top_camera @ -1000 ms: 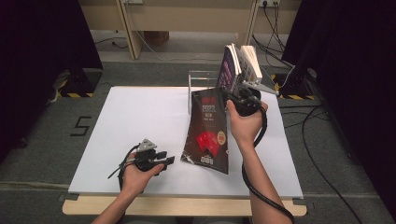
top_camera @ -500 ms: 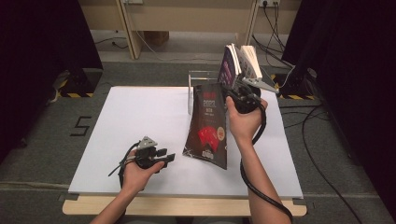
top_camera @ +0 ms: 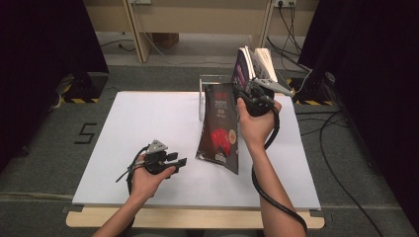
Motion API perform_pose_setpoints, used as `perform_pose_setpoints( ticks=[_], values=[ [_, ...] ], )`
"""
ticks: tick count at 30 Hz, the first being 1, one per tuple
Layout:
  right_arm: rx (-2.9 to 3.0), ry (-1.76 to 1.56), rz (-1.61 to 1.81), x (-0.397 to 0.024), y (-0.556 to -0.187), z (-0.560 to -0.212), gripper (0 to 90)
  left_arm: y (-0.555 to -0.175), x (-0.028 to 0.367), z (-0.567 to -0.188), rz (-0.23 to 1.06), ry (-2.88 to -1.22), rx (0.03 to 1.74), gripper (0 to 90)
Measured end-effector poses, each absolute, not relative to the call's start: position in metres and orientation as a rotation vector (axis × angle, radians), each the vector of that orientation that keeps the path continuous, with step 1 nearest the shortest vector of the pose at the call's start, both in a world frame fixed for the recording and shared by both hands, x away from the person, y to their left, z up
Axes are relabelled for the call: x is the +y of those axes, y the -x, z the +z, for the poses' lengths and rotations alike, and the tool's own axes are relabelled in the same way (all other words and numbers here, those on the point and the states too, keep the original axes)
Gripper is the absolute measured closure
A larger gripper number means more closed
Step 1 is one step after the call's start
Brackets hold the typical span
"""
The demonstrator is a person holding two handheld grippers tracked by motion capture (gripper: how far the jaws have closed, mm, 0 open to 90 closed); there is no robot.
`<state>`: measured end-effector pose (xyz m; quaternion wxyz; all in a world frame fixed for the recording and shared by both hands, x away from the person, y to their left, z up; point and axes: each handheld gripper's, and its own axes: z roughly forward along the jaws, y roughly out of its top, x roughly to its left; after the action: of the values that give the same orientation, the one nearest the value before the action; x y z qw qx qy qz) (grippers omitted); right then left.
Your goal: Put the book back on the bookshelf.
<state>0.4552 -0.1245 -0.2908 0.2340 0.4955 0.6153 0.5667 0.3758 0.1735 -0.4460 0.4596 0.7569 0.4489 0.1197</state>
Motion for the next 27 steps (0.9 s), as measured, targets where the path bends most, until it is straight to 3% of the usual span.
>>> perform_pose_setpoints(
  ticks=[27],
  values=[
    [1.627, -1.316, 1.569, -0.114, -0.462, -0.278, 87.5, -0.391, 0.159, -0.424, 0.311, -1.837, 1.059, 50.9]
  ],
)
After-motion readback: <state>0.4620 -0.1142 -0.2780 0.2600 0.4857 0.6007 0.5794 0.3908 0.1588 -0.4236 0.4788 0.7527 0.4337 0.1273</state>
